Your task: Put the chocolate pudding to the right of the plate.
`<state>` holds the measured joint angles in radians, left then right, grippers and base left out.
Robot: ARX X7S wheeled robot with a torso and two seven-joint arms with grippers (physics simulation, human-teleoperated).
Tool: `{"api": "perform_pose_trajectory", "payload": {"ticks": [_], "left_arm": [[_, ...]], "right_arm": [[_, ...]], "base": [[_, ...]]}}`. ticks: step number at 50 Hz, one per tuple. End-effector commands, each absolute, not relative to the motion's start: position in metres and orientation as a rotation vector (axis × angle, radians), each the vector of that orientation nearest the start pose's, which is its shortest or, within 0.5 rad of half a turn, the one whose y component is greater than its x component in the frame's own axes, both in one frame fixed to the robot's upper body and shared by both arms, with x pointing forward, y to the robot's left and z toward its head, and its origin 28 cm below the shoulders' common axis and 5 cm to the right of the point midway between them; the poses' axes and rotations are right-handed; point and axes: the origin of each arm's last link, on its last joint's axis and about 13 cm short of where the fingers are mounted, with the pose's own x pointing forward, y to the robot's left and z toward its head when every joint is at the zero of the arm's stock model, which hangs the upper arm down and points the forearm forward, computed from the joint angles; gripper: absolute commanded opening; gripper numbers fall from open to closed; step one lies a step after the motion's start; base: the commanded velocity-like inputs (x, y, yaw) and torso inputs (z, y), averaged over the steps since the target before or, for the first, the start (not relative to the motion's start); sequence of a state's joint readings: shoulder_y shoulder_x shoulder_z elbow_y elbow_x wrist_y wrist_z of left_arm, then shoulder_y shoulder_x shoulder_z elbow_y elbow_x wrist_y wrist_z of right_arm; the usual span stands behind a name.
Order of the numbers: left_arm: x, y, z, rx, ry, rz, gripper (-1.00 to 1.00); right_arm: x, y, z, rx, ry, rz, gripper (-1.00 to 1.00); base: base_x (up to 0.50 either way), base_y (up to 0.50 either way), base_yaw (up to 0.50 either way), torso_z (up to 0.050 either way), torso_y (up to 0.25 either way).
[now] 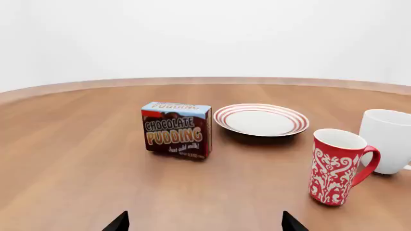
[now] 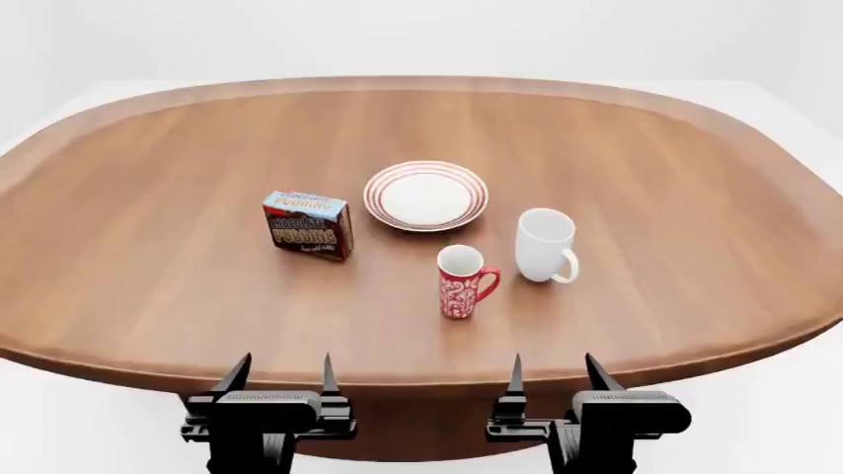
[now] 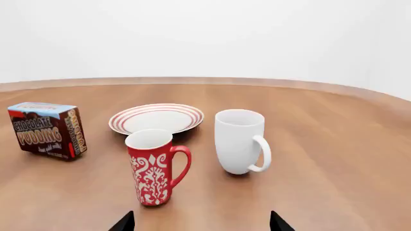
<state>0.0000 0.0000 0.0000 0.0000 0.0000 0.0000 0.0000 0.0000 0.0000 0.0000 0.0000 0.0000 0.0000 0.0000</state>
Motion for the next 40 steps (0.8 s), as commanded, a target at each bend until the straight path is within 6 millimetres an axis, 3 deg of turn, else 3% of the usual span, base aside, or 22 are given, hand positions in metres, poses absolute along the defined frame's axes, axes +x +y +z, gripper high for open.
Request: {"api": "perform_pose_trajectory", "payload": {"ticks": [1, 15, 40], "left_arm": [[0.2096, 0.2046, 0.0128, 0.002, 0.002, 0.012, 1.0], [0.2089, 0.2046, 0.0111, 0.017, 0.016, 0.023, 1.0], [0.2099, 0.2067, 0.0094, 0.029, 0.024, 0.036, 1.0]], "right_arm": [[0.2108, -0.0973, 0.0138, -0.004, 0.001, -0.001, 1.0], [0.2115, -0.0936, 0.0138, -0.061, 0.017, 0.001, 1.0], [0.211, -0.0933, 0.0145, -0.035, -0.004, 0.018, 1.0]], "base": [[0.0, 0.0, 0.0, 0.0, 0.0], [0.0, 0.0, 0.0, 0.0, 0.0], [0.0, 0.5, 0.0, 0.0, 0.0]]}}
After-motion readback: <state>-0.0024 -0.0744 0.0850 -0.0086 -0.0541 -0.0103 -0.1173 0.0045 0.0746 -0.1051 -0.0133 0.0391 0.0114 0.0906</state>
